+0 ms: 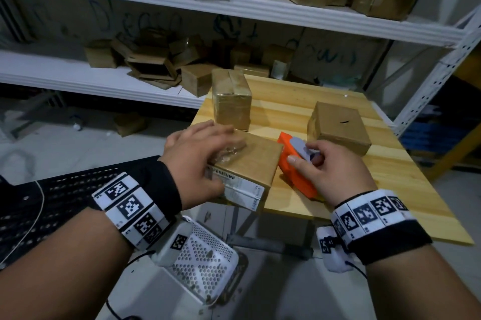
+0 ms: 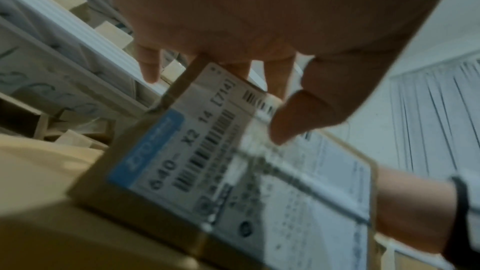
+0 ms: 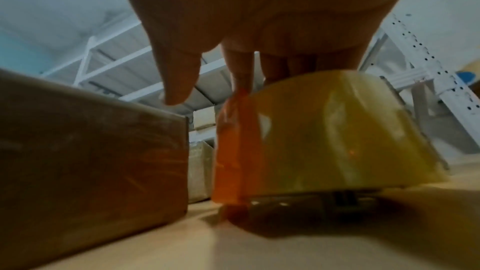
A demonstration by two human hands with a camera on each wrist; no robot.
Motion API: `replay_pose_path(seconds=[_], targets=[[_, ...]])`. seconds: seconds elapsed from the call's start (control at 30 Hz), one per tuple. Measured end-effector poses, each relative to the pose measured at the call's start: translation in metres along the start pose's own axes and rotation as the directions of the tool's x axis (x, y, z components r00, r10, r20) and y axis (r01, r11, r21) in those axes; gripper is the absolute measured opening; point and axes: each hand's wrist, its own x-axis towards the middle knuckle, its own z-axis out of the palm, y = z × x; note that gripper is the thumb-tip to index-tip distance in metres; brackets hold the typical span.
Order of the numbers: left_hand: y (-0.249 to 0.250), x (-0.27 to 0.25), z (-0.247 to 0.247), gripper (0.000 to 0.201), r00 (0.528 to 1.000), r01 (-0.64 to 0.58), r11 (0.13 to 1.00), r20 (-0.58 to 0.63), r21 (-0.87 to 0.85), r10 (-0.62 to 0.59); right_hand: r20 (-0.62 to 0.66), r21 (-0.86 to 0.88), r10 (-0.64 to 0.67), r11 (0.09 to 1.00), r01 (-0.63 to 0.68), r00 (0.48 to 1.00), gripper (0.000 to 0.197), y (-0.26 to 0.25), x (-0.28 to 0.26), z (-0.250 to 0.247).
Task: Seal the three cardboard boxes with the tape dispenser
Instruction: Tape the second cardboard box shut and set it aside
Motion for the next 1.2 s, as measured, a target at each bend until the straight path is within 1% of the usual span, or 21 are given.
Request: replay_pose_path(seconds=[0.07,0.1,0.17,0.27,0.33,0.4,0.43,0.5,0.6,0.67,0.7,0.73,0.77,0.8,0.83,0.87,0.9,0.93,1.0,1.1,1.2], targets=[[0.003,0.001,-0.004,0.089,0.997,0.038,0.999,-0.065,-0.021,-0.040,0.064,-0.113,-0.008,0.993,0.015,0.998,0.080,-0.001,-0.001,0.000],[0.004,0.002,-0.006,0.088,0.995,0.050,0.999,-0.089,-0.018,-0.052,0.078,-0.157,-0.010,0.987,0.023,0.997,0.081,-0.002,-0.001,0.000],[0.004,0.003,-0.008,0.082,0.994,0.056,0.998,-0.098,0.022,-0.053,0.072,-0.196,-0.028,0.980,0.041,0.997,0.071,-0.004,-0.002,-0.001],[0.005,0.002,-0.006,0.077,0.997,0.048,0.997,-0.061,0.059,-0.044,-0.011,-0.140,-0.031,0.990,0.030,0.999,0.049,-0.004,-0.004,-0.006],[0.007,0.002,-0.007,0.078,0.998,0.044,0.996,-0.051,0.072,-0.040,-0.114,0.015,0.003,1.000,-0.001,0.993,0.042,-0.003,-0.005,-0.013],[0.007,0.002,-0.007,0.079,0.998,0.044,0.997,-0.049,0.071,-0.040,-0.209,0.253,0.082,0.967,-0.028,0.974,0.033,-0.002,-0.007,-0.025],[0.007,0.003,-0.007,0.079,0.998,0.042,0.997,-0.047,0.067,-0.039,-0.242,0.379,0.119,0.925,-0.019,0.963,0.026,-0.003,-0.007,-0.030],[0.005,0.004,-0.007,0.079,0.998,0.040,0.998,-0.049,0.058,-0.037,-0.299,0.576,0.151,0.815,0.052,0.942,0.013,-0.002,-0.007,-0.041],[0.010,0.004,-0.011,0.075,0.990,0.046,0.998,-0.131,-0.050,-0.052,-0.295,0.735,0.121,0.662,0.144,0.948,0.037,-0.005,-0.012,-0.053],[0.018,0.002,-0.015,0.060,0.959,0.034,0.977,-0.269,-0.209,-0.090,-0.240,0.785,0.049,0.597,0.164,0.970,0.042,-0.010,-0.019,-0.057],[0.023,0.002,-0.017,0.052,0.936,0.009,0.949,-0.331,-0.314,-0.119,-0.220,0.793,0.004,0.583,0.177,0.975,0.042,-0.012,-0.021,-0.058],[0.028,0.004,-0.019,0.048,0.919,-0.013,0.897,-0.358,-0.442,-0.164,-0.217,0.789,-0.031,0.583,0.194,0.976,0.041,-0.013,-0.023,-0.058],[0.032,0.007,-0.022,0.049,0.916,-0.017,0.811,-0.334,-0.585,-0.222,-0.227,0.773,-0.068,0.595,0.222,0.971,0.040,-0.015,-0.026,-0.058],[0.038,0.008,-0.026,0.053,0.928,0.015,0.695,-0.249,-0.719,-0.278,-0.245,0.747,-0.100,0.614,0.254,0.964,0.039,-0.016,-0.029,-0.058],[0.043,0.009,-0.029,0.061,0.944,0.074,0.556,-0.122,-0.828,-0.308,-0.259,0.720,-0.130,0.635,0.281,0.957,0.038,-0.018,-0.031,-0.058],[0.048,0.009,-0.031,0.068,0.954,0.138,0.429,0.003,-0.893,-0.301,-0.268,0.695,-0.161,0.650,0.306,0.950,0.036,-0.021,-0.034,-0.058],[0.052,0.010,-0.031,0.072,0.959,0.190,0.345,0.099,-0.919,-0.265,-0.274,0.675,-0.189,0.661,0.329,0.943,0.035,-0.023,-0.037,-0.058],[0.054,0.009,-0.030,0.073,0.963,0.214,0.294,0.151,-0.931,-0.224,-0.276,0.657,-0.221,0.667,0.351,0.935,0.034,-0.026,-0.040,-0.058],[0.057,0.007,-0.025,0.061,0.972,0.197,0.251,0.155,-0.948,-0.176,-0.264,0.627,-0.265,0.683,0.374,0.927,0.031,-0.031,-0.043,-0.056],[0.057,0.006,-0.019,0.038,0.976,0.147,0.286,0.092,-0.947,-0.199,-0.275,0.575,-0.300,0.710,0.406,0.914,0.036,-0.033,-0.044,-0.052],[0.057,0.005,-0.019,0.035,0.974,0.122,0.309,0.053,-0.943,-0.220,-0.292,0.553,-0.286,0.728,0.405,0.913,0.040,-0.033,-0.044,-0.051]])
